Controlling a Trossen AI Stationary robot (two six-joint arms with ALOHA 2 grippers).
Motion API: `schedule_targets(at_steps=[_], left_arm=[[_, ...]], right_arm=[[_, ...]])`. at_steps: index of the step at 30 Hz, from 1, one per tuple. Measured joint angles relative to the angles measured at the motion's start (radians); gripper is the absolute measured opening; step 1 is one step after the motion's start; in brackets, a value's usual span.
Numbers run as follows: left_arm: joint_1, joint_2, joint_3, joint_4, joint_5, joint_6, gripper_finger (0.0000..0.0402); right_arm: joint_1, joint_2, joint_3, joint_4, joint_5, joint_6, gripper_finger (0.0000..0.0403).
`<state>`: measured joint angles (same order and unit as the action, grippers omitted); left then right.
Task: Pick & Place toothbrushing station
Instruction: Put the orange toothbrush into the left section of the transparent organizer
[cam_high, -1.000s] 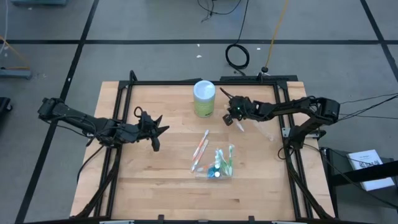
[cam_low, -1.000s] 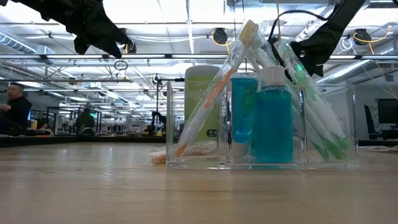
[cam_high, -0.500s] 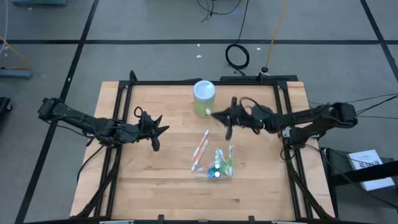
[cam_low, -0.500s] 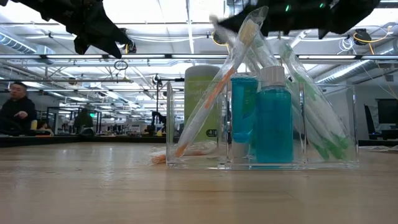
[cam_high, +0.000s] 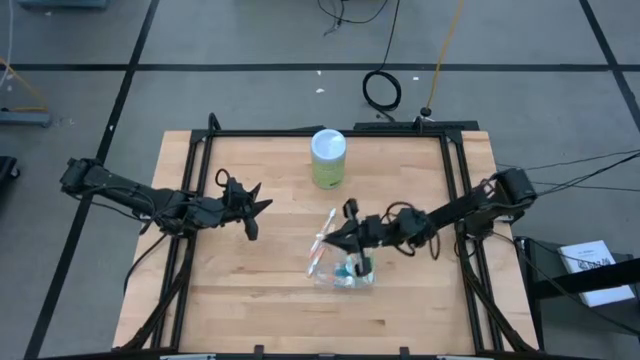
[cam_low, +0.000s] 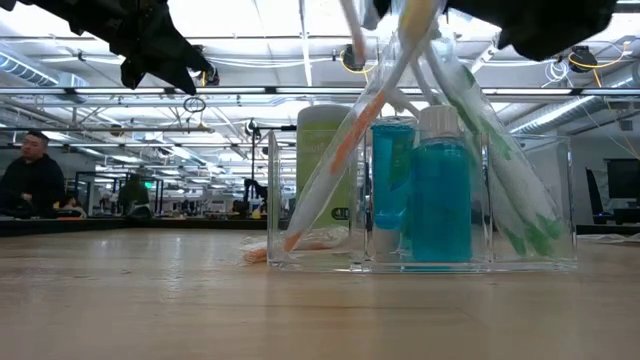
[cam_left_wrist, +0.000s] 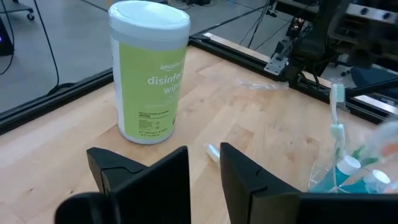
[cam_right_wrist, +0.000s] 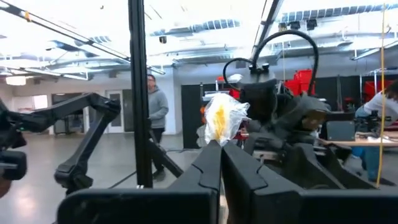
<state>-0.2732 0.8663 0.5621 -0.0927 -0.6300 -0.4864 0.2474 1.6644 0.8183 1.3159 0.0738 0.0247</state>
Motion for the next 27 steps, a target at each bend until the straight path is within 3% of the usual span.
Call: schedule_targets(at_steps=[7, 16, 27], left_arm=[[0.000, 0.000, 0.000, 0.001, 0.000, 0.009, 0.0002], [0.000, 0.000, 0.000, 0.001, 0.001, 0.010, 0.0016], [0.000, 0.000, 0.000, 0.000, 0.002, 0.011, 0.0005]], right_arm=[[0.025, 0.146, 0.137, -0.041, -0.013, 0.006, 0.0000], [0.025, 0.298, 0.151, -0.038, -0.026, 0.042, 0.0000], [0.036, 0.323, 0.151, -0.094, -0.055, -0.008, 0.0009]])
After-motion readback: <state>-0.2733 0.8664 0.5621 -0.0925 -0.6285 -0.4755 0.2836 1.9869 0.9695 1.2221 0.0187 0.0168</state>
